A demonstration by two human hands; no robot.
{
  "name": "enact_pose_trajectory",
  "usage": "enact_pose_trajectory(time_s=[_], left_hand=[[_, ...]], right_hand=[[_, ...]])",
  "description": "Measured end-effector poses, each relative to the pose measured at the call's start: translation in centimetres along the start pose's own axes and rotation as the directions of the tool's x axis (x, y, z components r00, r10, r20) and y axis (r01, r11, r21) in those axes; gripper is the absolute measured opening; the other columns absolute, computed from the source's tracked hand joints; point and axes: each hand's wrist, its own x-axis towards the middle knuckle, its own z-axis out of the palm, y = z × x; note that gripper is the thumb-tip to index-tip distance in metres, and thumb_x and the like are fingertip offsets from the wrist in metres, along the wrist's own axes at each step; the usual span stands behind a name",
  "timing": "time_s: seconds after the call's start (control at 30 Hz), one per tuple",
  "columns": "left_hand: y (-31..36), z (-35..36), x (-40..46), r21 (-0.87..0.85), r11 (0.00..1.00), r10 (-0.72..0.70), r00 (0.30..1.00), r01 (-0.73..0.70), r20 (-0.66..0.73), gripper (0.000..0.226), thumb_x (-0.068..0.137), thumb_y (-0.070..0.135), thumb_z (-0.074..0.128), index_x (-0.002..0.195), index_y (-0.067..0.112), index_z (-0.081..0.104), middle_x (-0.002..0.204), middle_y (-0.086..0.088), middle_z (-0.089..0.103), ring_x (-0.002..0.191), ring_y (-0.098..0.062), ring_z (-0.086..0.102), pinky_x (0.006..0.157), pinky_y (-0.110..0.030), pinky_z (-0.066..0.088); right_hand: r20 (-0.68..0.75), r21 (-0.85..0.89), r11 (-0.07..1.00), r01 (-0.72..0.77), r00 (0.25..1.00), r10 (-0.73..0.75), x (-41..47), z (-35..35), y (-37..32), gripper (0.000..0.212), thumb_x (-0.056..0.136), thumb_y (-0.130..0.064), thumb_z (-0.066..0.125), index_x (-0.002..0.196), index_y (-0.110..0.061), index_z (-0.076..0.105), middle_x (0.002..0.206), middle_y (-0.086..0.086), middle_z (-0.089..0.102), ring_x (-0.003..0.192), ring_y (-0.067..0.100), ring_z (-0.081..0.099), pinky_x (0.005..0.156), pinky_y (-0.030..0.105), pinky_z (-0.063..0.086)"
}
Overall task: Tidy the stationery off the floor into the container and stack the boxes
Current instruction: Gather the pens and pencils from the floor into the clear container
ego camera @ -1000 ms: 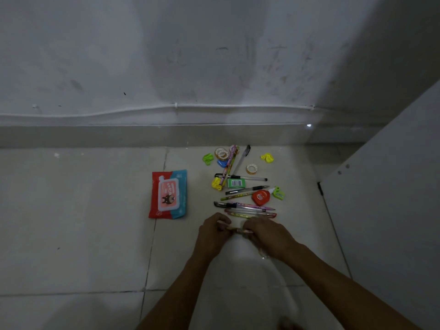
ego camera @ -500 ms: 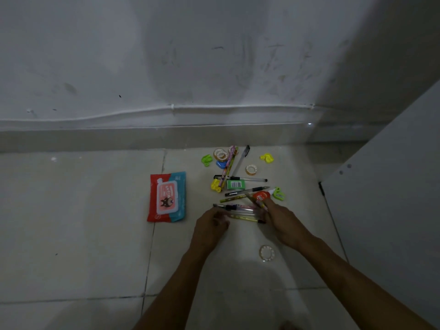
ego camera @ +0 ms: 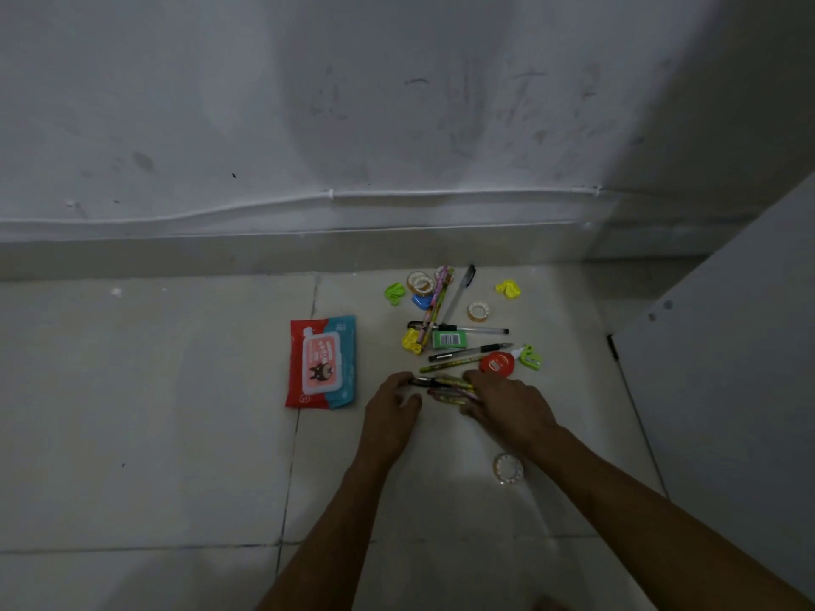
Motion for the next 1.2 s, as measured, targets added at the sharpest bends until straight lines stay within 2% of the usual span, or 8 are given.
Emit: enact_pose_trajectory(time_s=[0.27,0.4,0.53,0.63,0.77,0.93,1.03,1.2], left_hand=[[0.4,0.4,-0.5,-0.046,0.999,-0.014,0.999,0.016,0.031,0.035,0.089,0.006,0.053,0.122,0.019,0.057,0.123,0.005,0.058,0.107,-0.01,0.056,0.095,-0.02,0.04],[0.4,0.3,-0.5,-0.089,0.996,-0.028,0.999,0.031,0.04,0.03,0.091,0.006,0.051,0.117,0.017,0.06,0.117,0.002,0.063,0.101,-0.006,0.056,0.087,-0.016,0.04],[0.7,0.2,-0.6,-0.133,0.988,-0.076,0.996,0.082,0.045,0.027,0.092,0.008,0.05,0.114,0.017,0.061,0.114,-0.001,0.065,0.098,-0.011,0.06,0.088,-0.03,0.049],[1.1,0.2,-0.7,-0.165,0.981,-0.098,0.994,0.104,0.046,0.024,0.092,0.01,0.049,0.111,0.018,0.062,0.109,-0.003,0.066,0.096,-0.014,0.06,0.087,-0.033,0.049],[1.8,0.3,-0.6,-0.218,0.967,-0.12,0.991,0.129,0.053,0.022,0.093,0.011,0.049,0.109,0.017,0.062,0.106,-0.004,0.067,0.094,-0.017,0.06,0.084,-0.032,0.048],[2.2,0.6,-0.7,-0.26,0.958,-0.108,0.993,0.117,0.05,0.02,0.092,0.009,0.049,0.104,0.016,0.064,0.099,-0.004,0.068,0.087,-0.015,0.06,0.076,-0.029,0.047],[2.2,0.3,-0.5,-0.288,0.952,-0.094,0.994,0.107,0.057,0.02,0.093,0.007,0.046,0.101,0.017,0.062,0.095,-0.001,0.067,0.079,-0.01,0.059,0.068,-0.021,0.045],[2.4,0.0,-0.4,-0.268,0.96,-0.067,0.995,0.083,0.068,0.02,0.094,0.007,0.046,0.1,0.018,0.062,0.096,-0.003,0.067,0.081,-0.014,0.059,0.068,-0.02,0.045]], right_hand=[[-0.018,-0.209,0.978,-0.005,1.0,0.002,-0.5,0.4,-0.6,0.032,0.088,-0.038,0.051,0.108,-0.014,0.051,0.106,0.009,0.065,0.092,0.029,0.063,0.066,0.032,0.04],[0.035,-0.301,0.953,0.032,0.999,-0.023,-0.4,0.2,-0.6,0.034,0.088,-0.038,0.055,0.109,-0.012,0.056,0.11,0.01,0.065,0.098,0.028,0.062,0.072,0.031,0.042],[0.026,-0.286,0.958,0.021,1.0,-0.014,-0.6,0.1,-0.3,0.037,0.09,-0.045,0.053,0.111,-0.015,0.057,0.112,0.008,0.064,0.1,0.026,0.061,0.075,0.031,0.043],[-0.031,-0.149,0.987,-0.066,0.998,0.062,-1.0,-0.2,-0.1,0.038,0.089,-0.05,0.051,0.11,-0.02,0.059,0.109,0.006,0.067,0.098,0.026,0.063,0.074,0.031,0.045],[-0.026,0.191,0.963,-0.192,0.979,0.2,-1.1,-1.5,0.7,0.037,0.09,-0.043,0.054,0.118,-0.018,0.057,0.112,0.01,0.063,0.102,0.031,0.06,0.076,0.035,0.046],[-0.048,0.394,0.912,-0.11,0.989,0.14,-0.9,-3.3,1.8,0.02,0.093,-0.024,0.056,0.108,-0.012,0.063,0.098,0.015,0.06,0.092,0.026,0.058,0.07,0.028,0.038],[-0.022,0.601,0.79,-0.118,0.986,0.164,-1.3,-4.4,1.8,0.022,0.097,-0.027,0.052,0.082,-0.014,0.062,0.075,0.006,0.061,0.07,0.014,0.056,0.063,0.032,0.038],[0.03,0.801,0.581,-0.145,0.979,0.203,-1.8,-5.9,1.4,0.034,0.097,-0.018,0.048,0.073,-0.006,0.069,0.074,0.003,0.071,0.067,0.01,0.065,0.06,0.014,0.047]])
